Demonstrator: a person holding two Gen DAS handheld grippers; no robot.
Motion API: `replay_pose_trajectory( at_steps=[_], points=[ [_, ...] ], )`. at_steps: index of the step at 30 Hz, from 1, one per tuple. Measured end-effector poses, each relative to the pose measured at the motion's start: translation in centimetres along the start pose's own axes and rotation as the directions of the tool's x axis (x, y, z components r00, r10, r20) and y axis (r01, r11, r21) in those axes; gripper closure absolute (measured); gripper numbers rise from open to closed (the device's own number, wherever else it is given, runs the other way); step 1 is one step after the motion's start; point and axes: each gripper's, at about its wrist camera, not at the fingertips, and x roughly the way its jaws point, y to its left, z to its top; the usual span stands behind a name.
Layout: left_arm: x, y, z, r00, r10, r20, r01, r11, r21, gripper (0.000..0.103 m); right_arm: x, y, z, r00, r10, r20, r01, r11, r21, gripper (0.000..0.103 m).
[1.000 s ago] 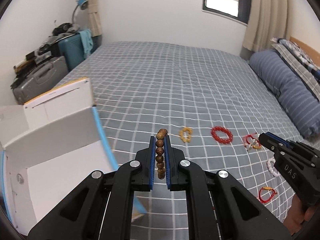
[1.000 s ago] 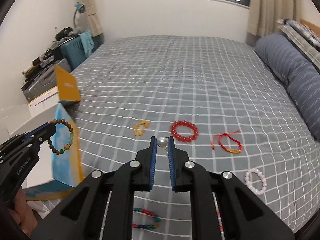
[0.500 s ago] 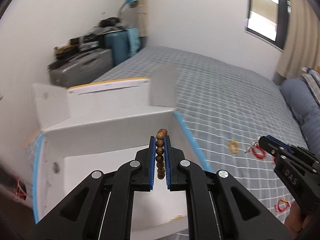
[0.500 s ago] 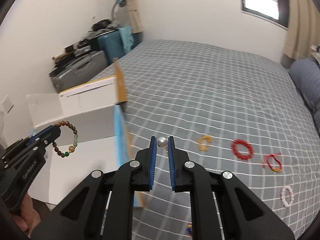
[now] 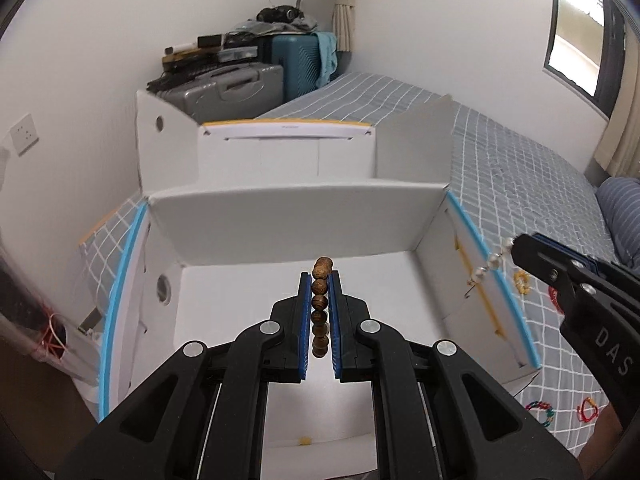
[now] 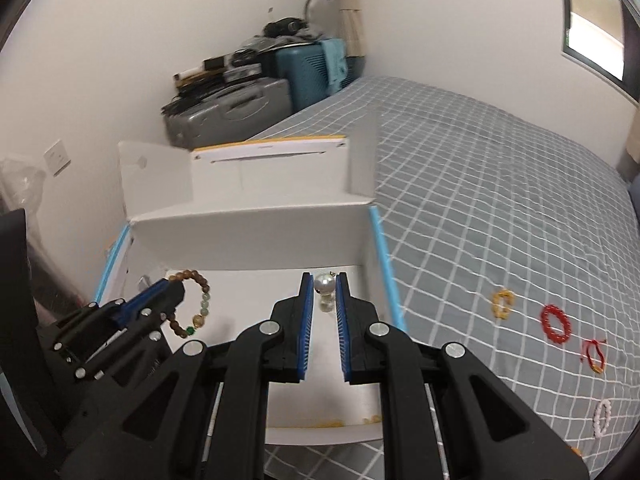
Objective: Organize jewelry
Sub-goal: 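Lower both held bracelets into the white box and open both tools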
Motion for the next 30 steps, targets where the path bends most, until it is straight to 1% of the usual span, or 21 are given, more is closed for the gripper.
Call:
replay_pose_trajectory(
  at_steps=[2,7,13,16,19,23,25,26,27,28,29,30],
  points=[
    [0.5,0.9,-0.5,1.000,0.011,-0.016,-0.011,1.000,-0.010,0.095,0.8,0.6,-0.2,1.000,0.008,-0.017,-0.009,1.000,-0.010,0.092],
    [1.9,3.0,-1.4,0.998,0.040,-0.055,-0.042,0.998,-0.043,0.095,3.7,2.0,-1.4,0.996,0.023,-0.088,-0.026,0.999,-0.033,0.092],
    [3.8,4.7,-2.4,0.989,0.064,-0.132,-0.073,0.995,-0.064,0.095,6.8,2.5,-2.9,0.985,0.016,-0.173,-0.023,0.999,-0.039,0.092],
    [4.4,4.8,-2.7,0.984,0.070,-0.164,-0.081,0.995,-0.061,0.095,7.8,2.4,-3.4,0.979,0.009,-0.206,-0.016,0.999,-0.032,0.092],
    [5.2,4.6,-3.0,0.979,0.074,-0.192,-0.085,0.995,-0.045,0.095,8.4,1.9,-3.7,0.976,-0.002,-0.218,-0.003,1.000,-0.021,0.090],
    [5.0,4.5,-3.0,0.978,0.080,-0.191,-0.090,0.995,-0.044,0.093,8.9,1.6,-3.8,0.973,-0.007,-0.230,0.004,1.000,-0.014,0.090],
    [4.9,4.6,-2.9,0.979,0.078,-0.187,-0.088,0.995,-0.045,0.092,9.0,1.5,-3.9,0.971,-0.008,-0.238,0.004,1.000,-0.015,0.082],
    [4.7,4.6,-2.9,0.980,0.077,-0.185,-0.087,0.995,-0.044,0.092,8.9,1.4,-4.0,0.972,-0.005,-0.236,0.002,1.000,-0.014,0.071],
    [4.6,4.6,-2.9,0.980,0.078,-0.184,-0.087,0.995,-0.043,0.087,8.7,1.3,-3.9,0.974,0.001,-0.227,-0.003,1.000,-0.009,0.063],
    [4.3,4.5,-2.9,0.981,0.082,-0.173,-0.091,0.995,-0.041,0.076,8.4,1.3,-3.8,0.976,0.005,-0.216,-0.006,1.000,-0.005,0.061],
    [4.1,4.5,-2.7,0.983,0.088,-0.162,-0.096,0.995,-0.039,0.069,8.1,1.3,-3.8,0.978,0.010,-0.206,-0.011,1.000,-0.002,0.059],
    [3.8,4.4,-2.6,0.984,0.097,-0.147,-0.103,0.994,-0.034,0.055,7.7,1.3,-3.7,0.981,0.018,-0.193,-0.018,1.000,0.002,0.055]
  ],
)
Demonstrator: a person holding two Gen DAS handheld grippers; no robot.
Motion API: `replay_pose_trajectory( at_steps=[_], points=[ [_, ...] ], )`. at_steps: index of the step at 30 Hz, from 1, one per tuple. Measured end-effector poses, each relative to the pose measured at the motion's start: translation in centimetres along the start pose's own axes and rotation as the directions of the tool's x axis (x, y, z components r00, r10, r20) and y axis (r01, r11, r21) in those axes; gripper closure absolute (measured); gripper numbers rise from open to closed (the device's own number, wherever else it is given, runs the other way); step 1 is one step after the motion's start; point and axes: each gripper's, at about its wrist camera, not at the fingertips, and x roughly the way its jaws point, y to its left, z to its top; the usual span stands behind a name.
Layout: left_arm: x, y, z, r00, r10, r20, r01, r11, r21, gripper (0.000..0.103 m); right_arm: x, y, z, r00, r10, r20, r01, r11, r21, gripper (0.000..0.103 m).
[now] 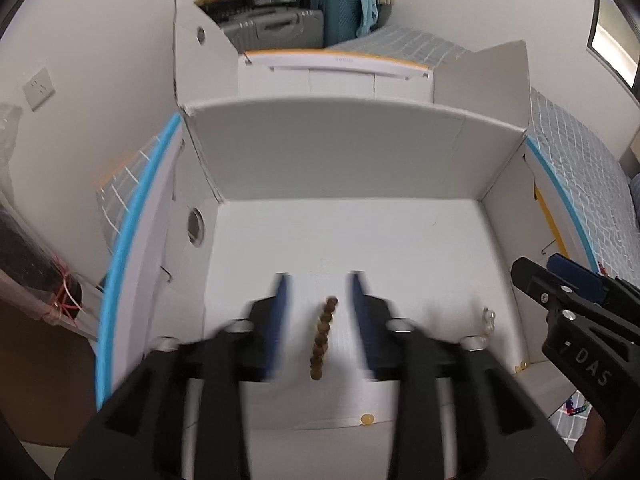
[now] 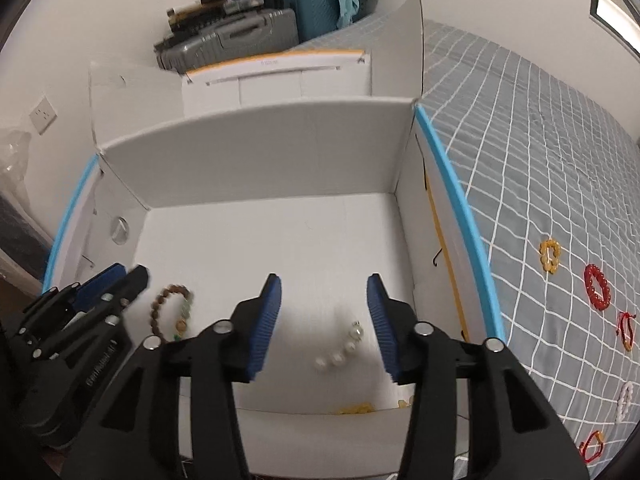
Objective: Organize jewelry
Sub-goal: 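Lower both held bracelets into the white box and open both tools, then move both tools back over the remaining bracelets on the bed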
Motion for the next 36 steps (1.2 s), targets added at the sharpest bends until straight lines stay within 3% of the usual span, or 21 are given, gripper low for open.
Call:
replay_pose_trajectory(
  at_steps=[1,3,5,6,9,13,22,30,36],
  points=[
    [-0.5,-0.1,-0.1,1.000,0.009,0.017,-0.010,1.000,0.005,0.049,-0.4,-0.1,0.1,1.000,0.001,0.012,-0.001,1.000,0.004,0.052],
    [-1.2,0.1,0.0,0.999,0.000,0.037,0.000,1.000,0.000,0.047,-1.4,-0.4,0.2,0.999,-0.005,0.045,0.004,1.000,0.013,0.039],
    [-1.7,0.2,0.0,0.998,-0.012,0.054,0.013,1.000,-0.007,0.040,-2.4,-0.8,0.4,0.997,-0.013,0.074,0.011,1.000,0.026,0.029],
    [-2.0,0.3,0.0,0.998,-0.013,0.065,0.013,1.000,-0.009,0.033,-2.8,-1.0,0.5,0.996,-0.013,0.088,0.010,0.999,0.033,0.026],
    [-2.4,0.3,0.2,0.997,-0.027,0.077,0.029,0.999,-0.022,0.029,-3.8,-1.6,0.5,0.994,-0.019,0.111,0.014,0.999,0.043,0.020],
    [-3.5,-0.1,0.2,0.992,-0.034,0.122,0.037,0.999,-0.015,0.017,-5.2,-2.6,0.5,0.989,-0.008,0.147,-0.001,0.998,0.064,0.016],
    [-5.4,-3.9,-0.4,0.979,-0.076,0.191,0.069,0.997,0.043,0.006,-8.9,-7.7,-0.8,0.973,-0.059,0.223,0.026,0.989,0.146,0.009],
    [-7.1,-10.6,-1.2,0.965,-0.173,0.198,0.143,0.977,0.159,0.005,-11.8,-15.6,-3.5,0.957,-0.179,0.229,0.122,0.962,0.244,0.007],
    [-8.9,-16.6,-1.4,0.940,-0.273,0.205,0.220,0.944,0.248,0.005,-14.1,-22.0,-6.2,0.937,-0.274,0.218,0.192,0.922,0.335,0.007]
  ],
)
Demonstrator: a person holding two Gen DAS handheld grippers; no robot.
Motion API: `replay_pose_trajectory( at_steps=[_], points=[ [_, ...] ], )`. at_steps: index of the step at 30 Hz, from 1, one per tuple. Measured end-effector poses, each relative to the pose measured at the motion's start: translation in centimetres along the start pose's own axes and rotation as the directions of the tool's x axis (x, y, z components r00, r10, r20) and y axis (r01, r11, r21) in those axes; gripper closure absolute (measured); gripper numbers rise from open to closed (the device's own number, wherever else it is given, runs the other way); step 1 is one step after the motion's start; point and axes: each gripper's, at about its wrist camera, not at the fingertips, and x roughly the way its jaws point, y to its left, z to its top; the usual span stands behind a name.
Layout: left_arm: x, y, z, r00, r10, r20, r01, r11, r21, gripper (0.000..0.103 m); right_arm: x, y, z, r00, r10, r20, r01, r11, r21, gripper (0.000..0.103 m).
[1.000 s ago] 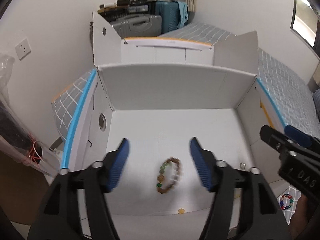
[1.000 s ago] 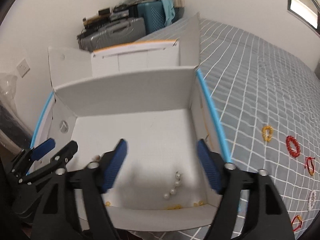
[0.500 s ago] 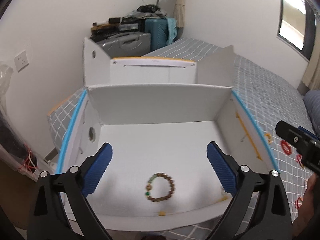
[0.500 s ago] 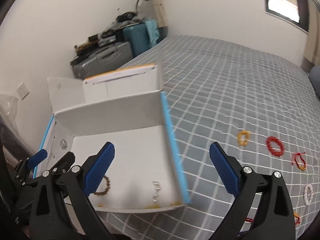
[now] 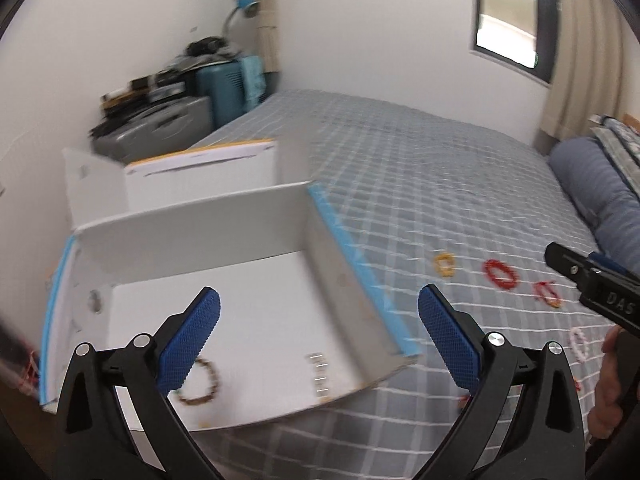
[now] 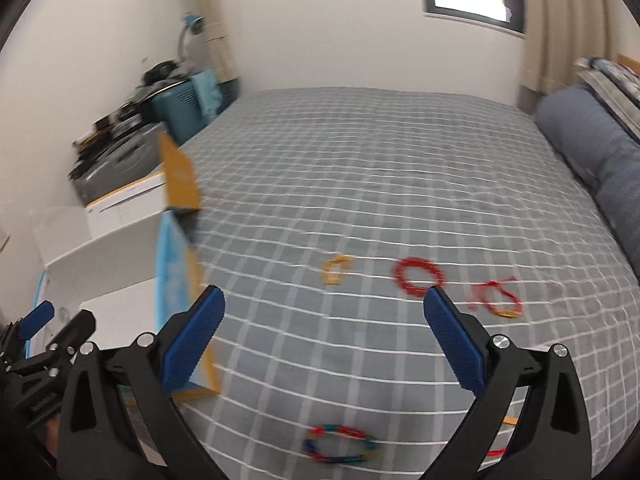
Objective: Organize jewelry
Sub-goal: 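Move both tools back over the remaining bracelets on the bed, then grasp the multicolour glass bead bracelet with the left tool while the right tool grasps the pink-white bracelet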
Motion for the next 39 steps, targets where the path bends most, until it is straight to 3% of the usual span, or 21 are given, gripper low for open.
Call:
replay_pose_trajectory(
  at_steps=[8,13,20,27,39],
  points=[
    [0.2,-8.6,0.4,0.986,-0.168,-0.018,0.169,0.980,0.104,0.005,-1.4,-9.1,-0.9,0.989,-0.147,0.005,0.146,0.985,0.090,0.007],
    [1.5,-13.0,-0.7,0.971,-0.232,-0.057,0.238,0.958,0.162,0.005,-1.3,-14.2,-2.5,0.977,-0.210,-0.025,0.212,0.966,0.147,0.007],
    [3.7,-15.8,-4.2,0.960,-0.247,-0.132,0.270,0.941,0.205,0.005,0.0,-19.1,-5.2,0.965,-0.242,-0.097,0.257,0.947,0.195,0.007],
    [6.8,-16.2,-8.7,0.953,-0.204,-0.226,0.260,0.931,0.255,0.006,1.5,-23.2,-8.4,0.954,-0.238,-0.183,0.277,0.933,0.231,0.007],
    [9.9,-14.6,-12.5,0.929,-0.198,-0.312,0.269,0.942,0.203,0.006,3.9,-28.2,-11.7,0.928,-0.221,-0.299,0.312,0.900,0.305,0.009]
  ],
)
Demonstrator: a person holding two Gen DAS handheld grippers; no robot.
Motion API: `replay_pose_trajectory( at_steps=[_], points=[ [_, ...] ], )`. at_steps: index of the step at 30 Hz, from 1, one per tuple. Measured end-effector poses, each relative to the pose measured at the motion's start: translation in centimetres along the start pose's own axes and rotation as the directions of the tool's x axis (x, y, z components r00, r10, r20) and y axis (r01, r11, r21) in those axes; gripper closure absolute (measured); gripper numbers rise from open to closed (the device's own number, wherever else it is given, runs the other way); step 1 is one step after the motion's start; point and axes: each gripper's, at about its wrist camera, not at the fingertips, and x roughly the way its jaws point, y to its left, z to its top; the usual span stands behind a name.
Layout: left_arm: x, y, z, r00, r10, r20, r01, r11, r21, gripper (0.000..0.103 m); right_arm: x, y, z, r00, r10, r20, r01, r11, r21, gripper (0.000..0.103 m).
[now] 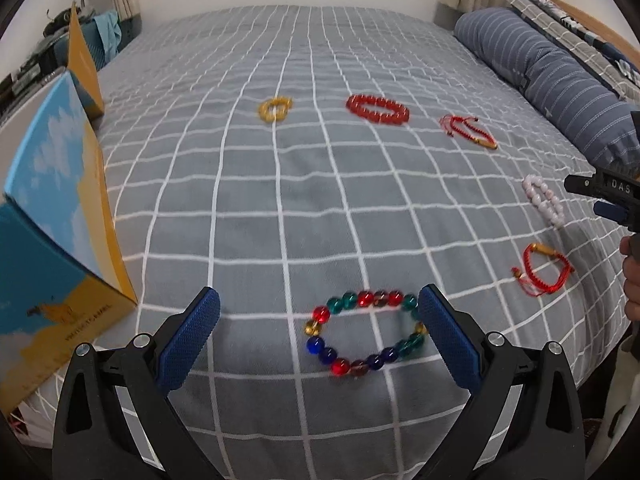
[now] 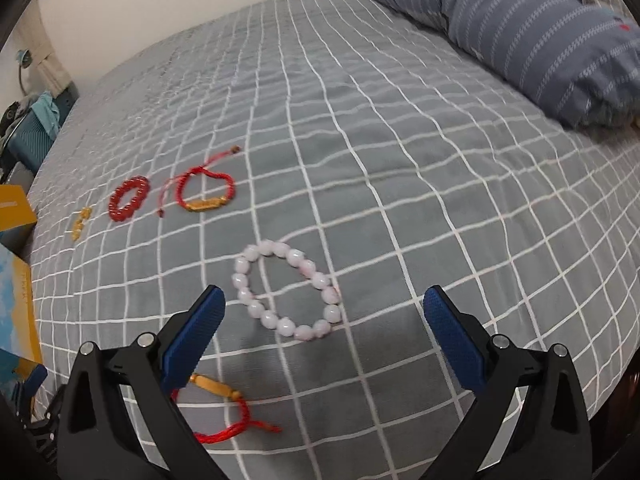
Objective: Organize jewelry
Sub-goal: 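Grasp the multicolour glass bead bracelet with the left tool while the right tool grasps the pink-white bracelet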
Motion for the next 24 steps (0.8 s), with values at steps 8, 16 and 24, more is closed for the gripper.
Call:
replay_pose_trajectory(
  at_steps=[8,16,24],
  points=[
    [0.9,1.4,-1.4,1.000,-0.009,-0.030,0.009,1.000,-0.018,0.006,1.5,0.6,-0.1,0.998,-0.036,-0.044,0.035,0.999,-0.030,0.030],
    [1.3,1.6,-1.6,0.999,-0.018,-0.038,0.018,1.000,-0.016,0.011,3.2,0.8,-0.1,0.994,-0.055,-0.093,0.054,0.998,-0.016,0.054],
    [1.5,1.4,-1.4,0.996,-0.041,-0.083,0.039,0.999,-0.024,0.040,4.1,1.7,-0.1,0.992,-0.058,-0.115,0.054,0.998,-0.032,0.074]
  ],
)
